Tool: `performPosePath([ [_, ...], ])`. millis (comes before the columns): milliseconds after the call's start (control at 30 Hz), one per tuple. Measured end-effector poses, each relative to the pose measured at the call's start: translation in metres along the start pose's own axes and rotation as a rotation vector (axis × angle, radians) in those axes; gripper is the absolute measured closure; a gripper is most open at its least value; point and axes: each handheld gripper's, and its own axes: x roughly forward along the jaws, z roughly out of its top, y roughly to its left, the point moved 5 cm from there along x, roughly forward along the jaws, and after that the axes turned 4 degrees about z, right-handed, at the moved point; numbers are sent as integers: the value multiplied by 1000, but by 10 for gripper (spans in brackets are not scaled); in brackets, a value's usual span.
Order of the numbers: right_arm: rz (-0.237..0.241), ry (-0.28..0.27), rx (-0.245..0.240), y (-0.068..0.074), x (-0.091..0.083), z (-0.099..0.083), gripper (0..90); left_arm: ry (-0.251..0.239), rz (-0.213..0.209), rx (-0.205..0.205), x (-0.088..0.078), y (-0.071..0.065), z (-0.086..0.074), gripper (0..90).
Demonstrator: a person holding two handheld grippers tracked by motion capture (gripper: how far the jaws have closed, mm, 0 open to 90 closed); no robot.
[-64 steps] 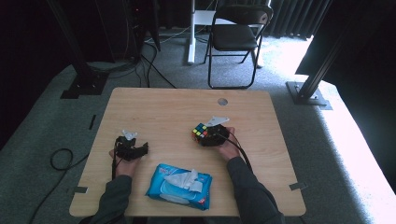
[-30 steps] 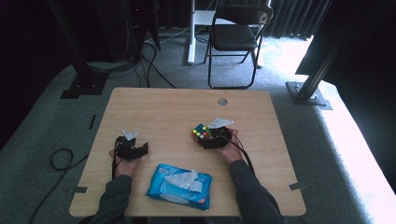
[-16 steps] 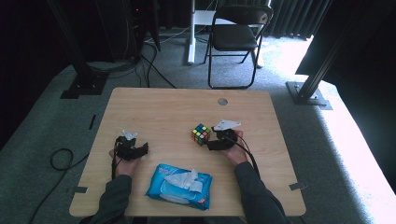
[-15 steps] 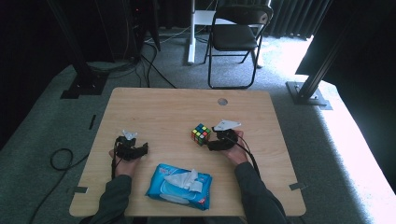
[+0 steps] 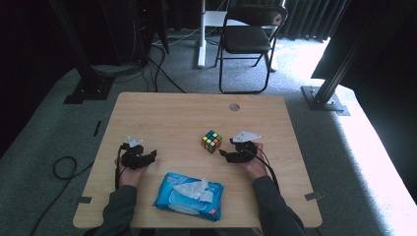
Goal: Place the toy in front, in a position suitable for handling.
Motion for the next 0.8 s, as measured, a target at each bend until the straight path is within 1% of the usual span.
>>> performPosePath([
  [67,5,29,4,0,3,-7,302,-2,-10,8,-2,-2,1,404],
  [133,2,43,4,1,4,-13,302,-5,-18,23,-4,-5,2,404],
  [233,-13,72,1,-1,6,-20,301,-14,-28,38,-6,-8,3,403],
  [300,-17,75,13,-2,6,-22,300,-20,-33,47,-7,-10,4,402],
  [367,-27,77,12,-4,6,-23,299,-23,-31,67,-7,-11,4,402],
  [400,-27,77,12,-4,6,-23,299,-23,-31,67,-7,-11,4,402],
  [433,-34,80,22,-5,6,-24,298,-22,-34,85,-8,-12,4,402],
  [567,-37,89,24,-6,8,-27,293,-29,-41,90,-10,-13,4,402],
  [600,-41,102,20,-5,9,-28,285,-31,-47,92,-11,-14,5,402],
  [667,-41,102,20,-5,9,-28,285,-32,-54,101,-14,-17,5,402],
  [733,-40,101,24,-6,9,-28,282,-43,-67,114,-18,-21,8,401],
  [800,-41,101,27,-6,9,-28,278,-48,-73,117,-20,-23,9,399],
])
